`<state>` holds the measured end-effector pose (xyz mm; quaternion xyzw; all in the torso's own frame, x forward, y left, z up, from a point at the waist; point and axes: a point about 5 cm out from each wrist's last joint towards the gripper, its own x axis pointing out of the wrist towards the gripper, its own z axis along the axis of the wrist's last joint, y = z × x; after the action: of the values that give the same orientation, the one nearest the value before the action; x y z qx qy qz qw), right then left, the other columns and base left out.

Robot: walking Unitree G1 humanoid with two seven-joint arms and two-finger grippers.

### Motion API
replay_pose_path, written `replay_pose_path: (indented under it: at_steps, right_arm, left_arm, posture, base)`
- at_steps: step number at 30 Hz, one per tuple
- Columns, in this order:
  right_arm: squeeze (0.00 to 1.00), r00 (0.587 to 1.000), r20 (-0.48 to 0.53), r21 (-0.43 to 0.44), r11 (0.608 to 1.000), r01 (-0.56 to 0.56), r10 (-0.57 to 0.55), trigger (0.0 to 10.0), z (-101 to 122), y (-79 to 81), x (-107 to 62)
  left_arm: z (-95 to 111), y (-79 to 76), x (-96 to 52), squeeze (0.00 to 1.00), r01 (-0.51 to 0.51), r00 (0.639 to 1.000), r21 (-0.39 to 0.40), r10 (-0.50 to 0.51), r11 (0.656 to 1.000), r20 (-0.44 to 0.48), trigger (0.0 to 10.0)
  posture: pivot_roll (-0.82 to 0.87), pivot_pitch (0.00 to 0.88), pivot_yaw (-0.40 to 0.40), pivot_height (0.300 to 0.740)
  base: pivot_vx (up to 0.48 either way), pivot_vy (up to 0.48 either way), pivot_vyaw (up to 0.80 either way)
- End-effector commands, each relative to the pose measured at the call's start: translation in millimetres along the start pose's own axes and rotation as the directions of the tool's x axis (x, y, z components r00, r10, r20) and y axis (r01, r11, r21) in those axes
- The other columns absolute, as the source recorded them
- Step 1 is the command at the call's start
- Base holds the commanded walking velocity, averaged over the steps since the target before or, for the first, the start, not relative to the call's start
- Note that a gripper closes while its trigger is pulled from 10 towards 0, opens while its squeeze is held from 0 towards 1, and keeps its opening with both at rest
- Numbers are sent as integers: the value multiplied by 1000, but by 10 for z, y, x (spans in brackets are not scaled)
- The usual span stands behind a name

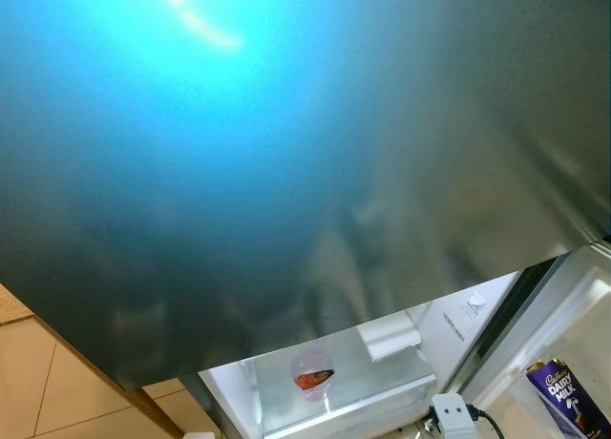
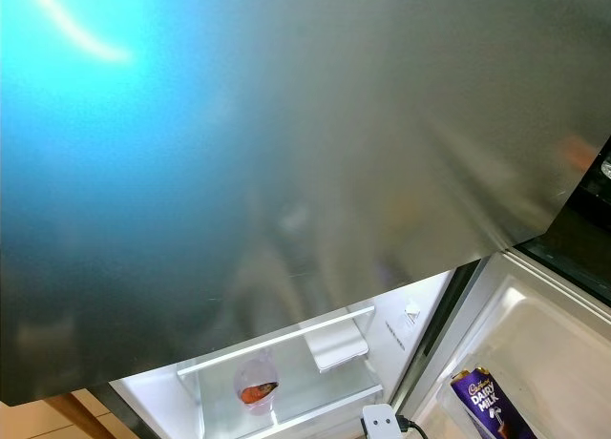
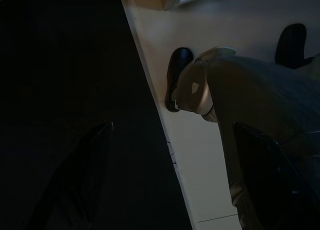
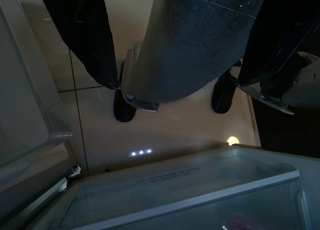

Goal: Restocking fridge

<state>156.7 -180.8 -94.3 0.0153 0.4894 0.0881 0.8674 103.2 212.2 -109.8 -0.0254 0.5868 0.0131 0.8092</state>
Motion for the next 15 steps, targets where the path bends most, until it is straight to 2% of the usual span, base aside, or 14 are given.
replay_pose_path:
  at_steps: [1, 15]
  right_arm:
    - [0, 1000, -1, -5, 1000, -11, 11, 10000, -7, 33, 7]
    - [0, 1000, 0, 2, 1000, -12, 12, 10000, -2, 36, 8]
  left_arm:
    - [-56, 9, -4, 0, -7, 1000, 5, 7, 1000, -18, 10000]
    - [-51, 1, -3, 0, -5, 1000, 1, 5, 1000, -17, 10000]
  posture:
    - [-13, 2, 15, 740]
    - [-13, 6, 16, 740]
  base:
    - [0, 0, 0]
    - [0, 0, 0]
